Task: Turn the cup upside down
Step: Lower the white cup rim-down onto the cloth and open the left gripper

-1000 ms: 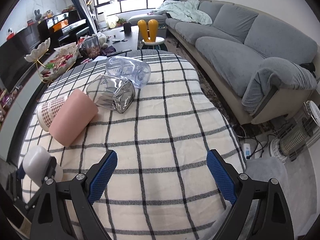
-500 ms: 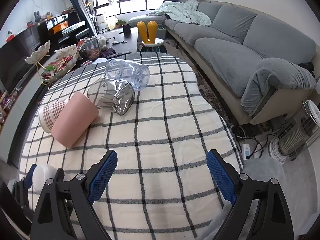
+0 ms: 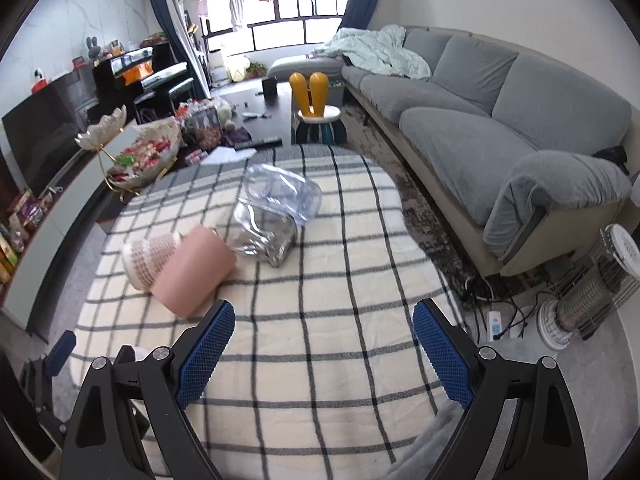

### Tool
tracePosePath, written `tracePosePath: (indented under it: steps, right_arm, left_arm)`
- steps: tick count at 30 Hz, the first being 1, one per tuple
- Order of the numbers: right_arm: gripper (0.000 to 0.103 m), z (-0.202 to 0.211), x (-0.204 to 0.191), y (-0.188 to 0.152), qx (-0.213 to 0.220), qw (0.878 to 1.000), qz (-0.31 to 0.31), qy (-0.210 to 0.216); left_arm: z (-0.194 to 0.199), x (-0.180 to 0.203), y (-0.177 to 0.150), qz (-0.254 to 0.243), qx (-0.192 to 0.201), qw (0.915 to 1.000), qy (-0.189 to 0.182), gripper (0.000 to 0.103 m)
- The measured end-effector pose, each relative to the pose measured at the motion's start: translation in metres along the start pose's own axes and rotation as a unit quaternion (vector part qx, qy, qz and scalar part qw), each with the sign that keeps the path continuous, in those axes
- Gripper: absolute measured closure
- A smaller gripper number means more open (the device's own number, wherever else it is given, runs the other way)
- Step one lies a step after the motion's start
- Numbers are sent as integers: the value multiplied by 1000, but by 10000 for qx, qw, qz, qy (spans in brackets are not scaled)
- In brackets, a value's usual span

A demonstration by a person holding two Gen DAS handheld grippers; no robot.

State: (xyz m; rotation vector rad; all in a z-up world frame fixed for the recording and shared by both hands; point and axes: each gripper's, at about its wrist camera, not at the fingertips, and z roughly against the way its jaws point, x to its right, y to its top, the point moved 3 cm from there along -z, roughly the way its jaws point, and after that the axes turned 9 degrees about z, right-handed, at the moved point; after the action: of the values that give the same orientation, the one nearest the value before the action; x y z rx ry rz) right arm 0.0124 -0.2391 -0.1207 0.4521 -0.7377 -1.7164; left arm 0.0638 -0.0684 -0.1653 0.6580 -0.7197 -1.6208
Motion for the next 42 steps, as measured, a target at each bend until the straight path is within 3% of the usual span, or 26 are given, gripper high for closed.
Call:
tracePosePath:
  steps: [5,11,19,42]
  right_arm:
    - [10,35,-7,18,199,9998,31,-13]
    - [7,58,-17,26,165,9998,60,56]
    - [5,84,-31,18,79,9994,346,-14]
    - [5,91,-31,5,-27,9994,335,-58]
  left_arm:
    - [31,-21,23,209,113,9996,161,12]
    - [57,-47,38,561,-269,9972,423,12]
    - [82,-61,38,744,-654,9938,500,12]
    - [102,-60,42,708,-605,9947,428,12]
